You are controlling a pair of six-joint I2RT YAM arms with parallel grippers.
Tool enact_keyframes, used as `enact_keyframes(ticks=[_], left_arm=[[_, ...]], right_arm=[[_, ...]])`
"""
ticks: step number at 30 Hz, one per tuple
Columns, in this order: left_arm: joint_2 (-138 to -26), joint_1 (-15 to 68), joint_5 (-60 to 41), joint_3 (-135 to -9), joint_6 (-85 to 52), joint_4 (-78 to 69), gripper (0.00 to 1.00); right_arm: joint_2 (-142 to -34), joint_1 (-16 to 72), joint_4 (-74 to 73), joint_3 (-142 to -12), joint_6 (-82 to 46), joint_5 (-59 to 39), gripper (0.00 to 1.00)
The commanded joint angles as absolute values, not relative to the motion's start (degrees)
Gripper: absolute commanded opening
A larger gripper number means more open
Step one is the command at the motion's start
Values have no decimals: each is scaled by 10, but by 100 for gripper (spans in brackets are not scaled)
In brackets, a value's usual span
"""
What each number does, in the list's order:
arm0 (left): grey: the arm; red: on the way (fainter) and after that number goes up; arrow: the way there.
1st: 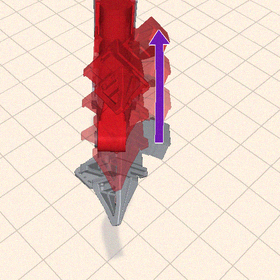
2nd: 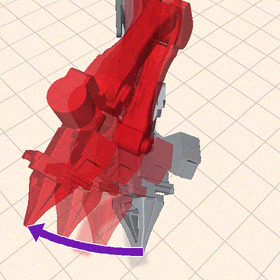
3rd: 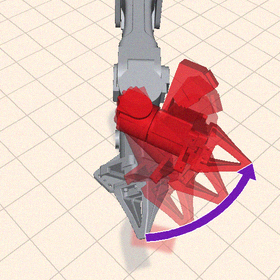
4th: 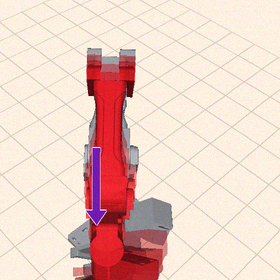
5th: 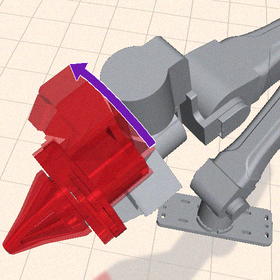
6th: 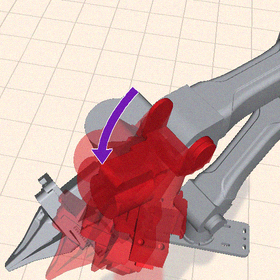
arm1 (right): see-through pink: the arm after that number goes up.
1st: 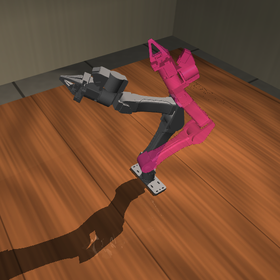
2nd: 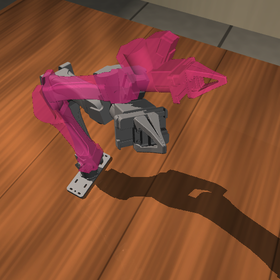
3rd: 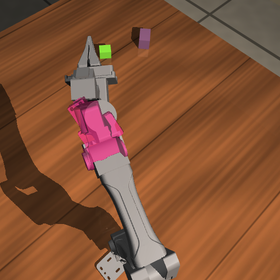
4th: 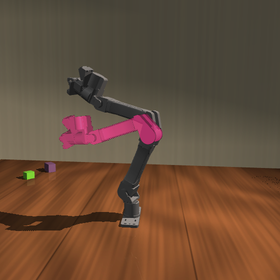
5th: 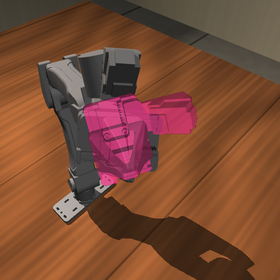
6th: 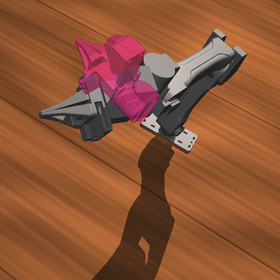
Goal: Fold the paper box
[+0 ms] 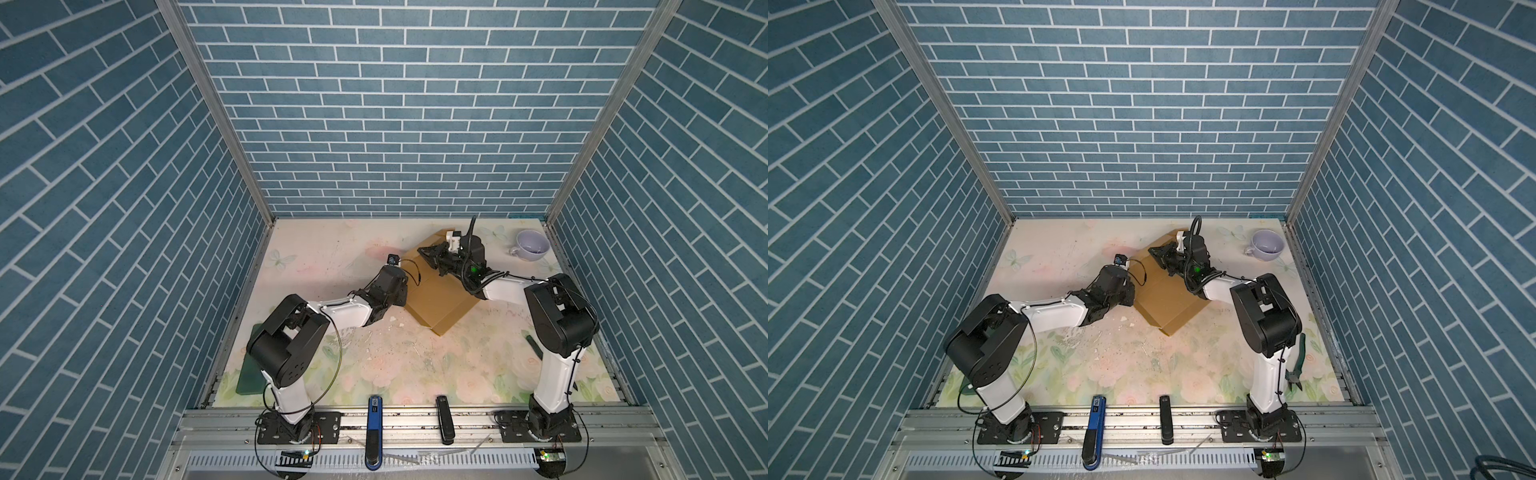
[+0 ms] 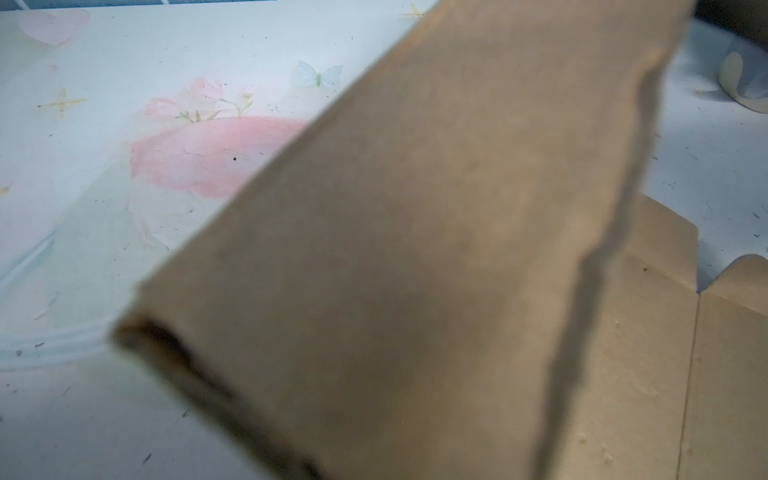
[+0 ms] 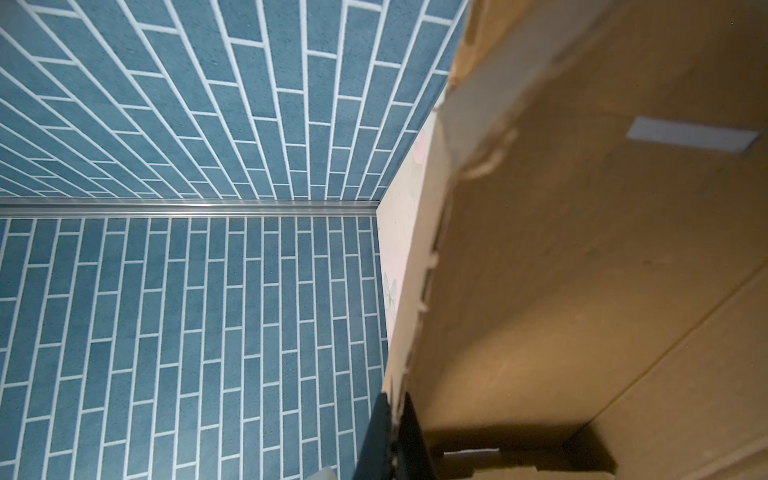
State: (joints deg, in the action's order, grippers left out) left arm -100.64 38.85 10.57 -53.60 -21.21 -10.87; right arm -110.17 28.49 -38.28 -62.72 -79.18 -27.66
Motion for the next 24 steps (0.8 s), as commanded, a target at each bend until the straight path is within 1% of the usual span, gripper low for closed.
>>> enact_keyframes(ticks=[1,3,9,13,24], left_arm=[[-1024,396,137,-559,-228,-96,28],[-1027,397,146,-566,-232,-91,28],[-1033,402,166,-579,-242,-77,23],[-1034,402,175,-583,-240,-75,22],[-1037,402,195,-592,-215,-77,21]], right_arm=[[-1084,290,-382,-603,-787,-291,0],[-1083,290,-383,-601,-787,-292,0],[-1076,287,-388,-590,-787,-292,0],[-1071,286,-389,-585,-788,-293,0],[-1056,282,-394,-574,-788,-295,19]])
